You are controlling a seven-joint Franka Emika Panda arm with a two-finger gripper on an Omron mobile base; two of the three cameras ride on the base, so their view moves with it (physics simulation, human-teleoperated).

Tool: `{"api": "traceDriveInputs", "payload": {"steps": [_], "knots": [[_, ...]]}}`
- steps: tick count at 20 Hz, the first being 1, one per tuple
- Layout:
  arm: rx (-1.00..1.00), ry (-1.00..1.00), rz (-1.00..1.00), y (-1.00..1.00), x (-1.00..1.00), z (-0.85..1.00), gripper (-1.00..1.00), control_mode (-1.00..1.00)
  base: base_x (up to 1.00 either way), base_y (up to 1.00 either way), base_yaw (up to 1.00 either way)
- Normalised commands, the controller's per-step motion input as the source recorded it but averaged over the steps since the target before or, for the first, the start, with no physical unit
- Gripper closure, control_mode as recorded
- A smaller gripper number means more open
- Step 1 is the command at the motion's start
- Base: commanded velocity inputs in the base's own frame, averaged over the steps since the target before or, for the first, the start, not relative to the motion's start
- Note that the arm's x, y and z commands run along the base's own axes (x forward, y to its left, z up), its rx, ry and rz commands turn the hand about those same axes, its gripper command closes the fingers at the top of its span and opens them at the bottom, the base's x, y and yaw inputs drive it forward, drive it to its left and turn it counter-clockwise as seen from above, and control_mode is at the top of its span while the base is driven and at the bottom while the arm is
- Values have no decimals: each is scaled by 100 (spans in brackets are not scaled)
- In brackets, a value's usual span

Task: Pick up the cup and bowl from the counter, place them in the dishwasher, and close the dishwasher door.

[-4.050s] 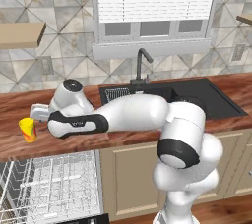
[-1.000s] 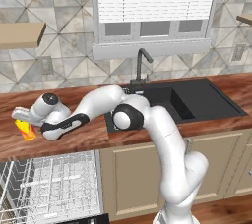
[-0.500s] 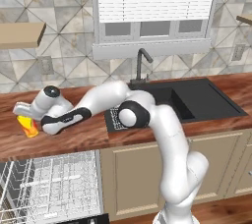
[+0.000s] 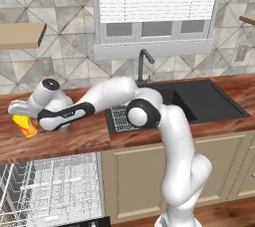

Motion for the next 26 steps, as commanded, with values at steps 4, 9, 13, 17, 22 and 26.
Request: {"api": "traceDriveInputs", "payload": {"steps": [4, 9, 13, 17, 22, 26], "knots": [[-39, -2, 21, 0, -27, 46, 100, -100, 0, 0, 0], [-36, -8, 21, 0, -50, 55, 100, -100, 0, 0, 0], [-36, -19, 23, 0, -57, -18, 100, -100, 0, 0, 0], [-41, -22, 27, 0, -36, -52, 100, -100, 0, 0, 0], [-31, -23, 20, 0, -39, -7, 100, -100, 0, 0, 0], [-13, -17, 15, 0, -39, -10, 100, -100, 0, 0, 0]]}}
